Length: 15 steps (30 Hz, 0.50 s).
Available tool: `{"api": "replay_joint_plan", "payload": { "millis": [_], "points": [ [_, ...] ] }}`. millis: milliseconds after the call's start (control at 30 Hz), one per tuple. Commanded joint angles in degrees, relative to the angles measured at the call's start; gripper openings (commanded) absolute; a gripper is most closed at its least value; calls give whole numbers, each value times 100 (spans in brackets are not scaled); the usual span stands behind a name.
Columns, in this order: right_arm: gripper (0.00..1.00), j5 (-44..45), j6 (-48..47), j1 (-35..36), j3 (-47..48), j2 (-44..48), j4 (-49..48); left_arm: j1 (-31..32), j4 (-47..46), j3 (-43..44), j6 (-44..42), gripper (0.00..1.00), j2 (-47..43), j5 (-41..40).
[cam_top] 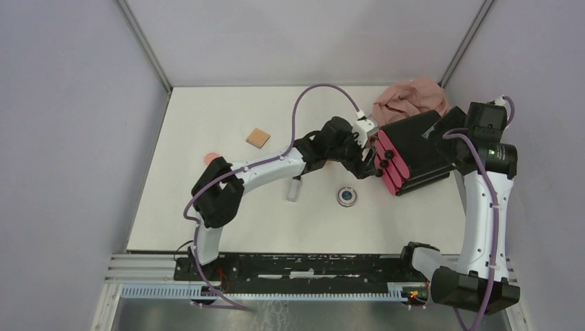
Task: Organize the makeup
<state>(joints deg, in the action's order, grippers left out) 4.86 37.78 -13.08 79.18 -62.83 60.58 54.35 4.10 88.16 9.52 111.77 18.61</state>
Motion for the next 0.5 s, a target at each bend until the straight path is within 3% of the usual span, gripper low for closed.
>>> {"api": "replay_joint_plan", "payload": {
  "millis": [0,167,333,467],
  "points": [
    [99,-207,24,-88,190,264,47,81,-356,928,-596,84,435,96],
    [99,-296,85,-102,105,505,141,140,-611,1363,-407,81,827,-99],
    [99,-342,62,-107,84,553,198,156,-298,1941,-568,70,1275,-96],
    [99,-349,-50,-105,58,527,256,159,-132,2297,-466,70,1505,54]
  ]
}}
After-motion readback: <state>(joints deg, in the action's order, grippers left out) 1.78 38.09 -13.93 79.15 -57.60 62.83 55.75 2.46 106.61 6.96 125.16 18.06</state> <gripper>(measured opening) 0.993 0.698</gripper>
